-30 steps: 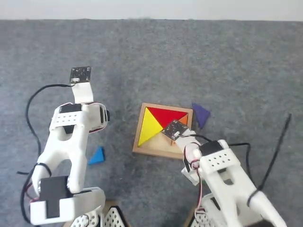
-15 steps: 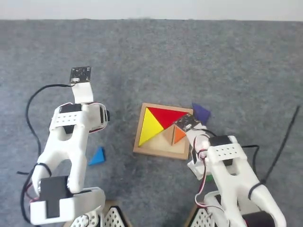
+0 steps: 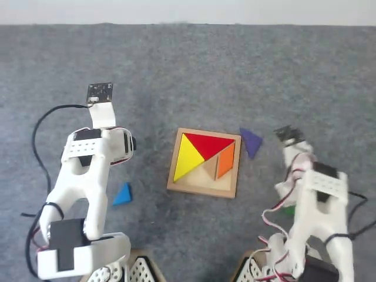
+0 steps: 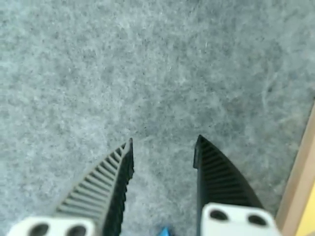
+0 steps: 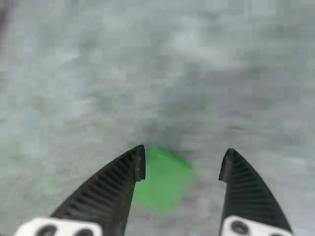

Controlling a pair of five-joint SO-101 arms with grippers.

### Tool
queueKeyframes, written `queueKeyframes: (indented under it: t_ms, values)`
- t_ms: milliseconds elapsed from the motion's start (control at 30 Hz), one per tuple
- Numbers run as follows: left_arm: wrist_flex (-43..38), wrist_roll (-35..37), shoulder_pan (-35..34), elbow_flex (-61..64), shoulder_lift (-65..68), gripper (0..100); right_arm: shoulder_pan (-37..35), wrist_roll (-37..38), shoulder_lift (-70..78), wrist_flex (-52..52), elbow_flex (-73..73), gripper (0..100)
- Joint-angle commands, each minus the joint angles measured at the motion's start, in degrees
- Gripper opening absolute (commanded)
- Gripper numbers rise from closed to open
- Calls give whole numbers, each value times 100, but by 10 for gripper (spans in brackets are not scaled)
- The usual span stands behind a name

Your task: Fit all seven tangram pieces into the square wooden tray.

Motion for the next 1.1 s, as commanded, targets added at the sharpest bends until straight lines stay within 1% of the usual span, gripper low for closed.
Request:
queueKeyframes:
  t_ms: [0,133,267,300,333,400,500,667,867,933,1067]
  values:
    - [-97,-88,-18,-4,-229,199,207,88,13,-40,-695,256]
    - [-97,-88,-18,-4,-229,199,-101,53,13,532,-1029,256]
    - [-79,-88,-18,4,-229,199,-418,-255,-48,1675,-897,259]
    - [-79,-88,-18,4,-229,199,-444,-308,-57,1763,-774,260]
    - [-88,-88,-18,4,-229,199,-444,-387,-66,1727,-668,260]
    - [-97,-88,-18,4,-229,199,-444,-695,-22,1314,-413,266]
    - [-70,-79,-18,4,-229,199,-470,-993,92,831,-9,306]
    - [-70,-79,-26,4,-229,199,-444,-923,391,673,149,362]
    - [-70,-79,-18,4,-229,199,-453,-905,980,462,149,360]
    - [-70,-79,-18,4,-229,199,-453,-914,1209,435,141,328]
    - [-79,-79,-18,4,-229,199,-453,-941,1358,418,-9,178]
